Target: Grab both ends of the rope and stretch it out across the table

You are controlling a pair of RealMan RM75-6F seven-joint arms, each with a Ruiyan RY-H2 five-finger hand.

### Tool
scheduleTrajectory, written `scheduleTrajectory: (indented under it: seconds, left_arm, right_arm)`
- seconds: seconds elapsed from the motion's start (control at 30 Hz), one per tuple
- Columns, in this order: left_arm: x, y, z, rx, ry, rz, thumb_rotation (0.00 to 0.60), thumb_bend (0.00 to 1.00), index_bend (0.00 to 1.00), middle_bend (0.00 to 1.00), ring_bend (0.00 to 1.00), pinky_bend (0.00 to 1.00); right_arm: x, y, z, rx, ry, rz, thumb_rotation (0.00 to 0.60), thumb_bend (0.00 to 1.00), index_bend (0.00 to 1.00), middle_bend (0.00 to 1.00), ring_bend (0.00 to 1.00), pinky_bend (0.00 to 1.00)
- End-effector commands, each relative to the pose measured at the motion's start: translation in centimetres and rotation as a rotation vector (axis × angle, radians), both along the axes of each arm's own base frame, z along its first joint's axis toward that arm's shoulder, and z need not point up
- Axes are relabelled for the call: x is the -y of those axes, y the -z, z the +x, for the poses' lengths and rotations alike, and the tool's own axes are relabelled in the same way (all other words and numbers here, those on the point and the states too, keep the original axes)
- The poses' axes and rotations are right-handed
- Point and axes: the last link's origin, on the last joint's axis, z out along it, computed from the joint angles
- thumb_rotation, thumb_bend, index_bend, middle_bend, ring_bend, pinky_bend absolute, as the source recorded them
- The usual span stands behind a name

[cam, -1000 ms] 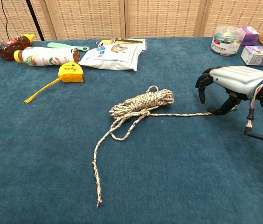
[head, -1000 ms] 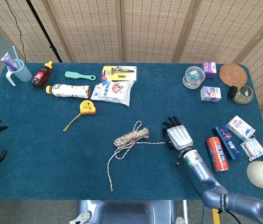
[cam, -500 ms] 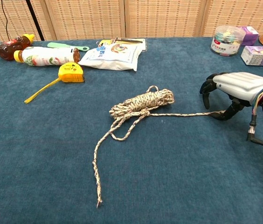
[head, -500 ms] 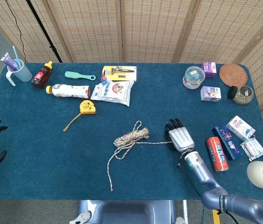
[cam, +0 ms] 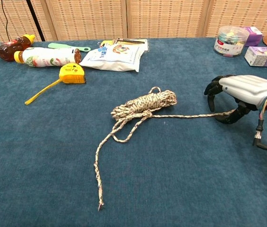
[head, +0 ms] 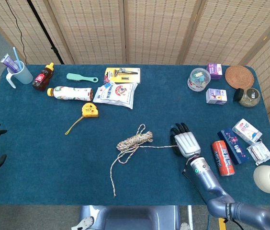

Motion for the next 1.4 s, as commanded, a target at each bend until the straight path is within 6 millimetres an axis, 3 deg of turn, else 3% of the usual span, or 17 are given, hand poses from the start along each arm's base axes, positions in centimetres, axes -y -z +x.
scheduleTrajectory:
  seconds: [0.03,0.73,1.4]
  left_arm:
    - [0.0,0.0,0.0,0.0,0.0,0.0,0.6,0.31,0.19,0.11,0.06,0.0]
    - [0.3,-0.3,-0.5,-0.001,-0.013,0.005,0.6,0.31,0.19,0.11,0.04,0.0]
    - [0.2,-0.2,-0.8,-0.004,-0.016,0.006,0.6,0.31,0.19,0.11,0.03,0.0]
  right_arm:
    - [-0.1,0.1,0.0,0.002,0.001,-0.001,0.6,0.39,0.51,0.19,0.01,0.0]
    - [0.5,0.7,-0.1,-0.002,0.01,-0.002,0.6,0.4,0.52,0.19,0.01,0.0]
    - [0.5,1.1,0.0,-0.007,0.015,0.007,0.6,0.46,0.54,0.21,0.01,0.0]
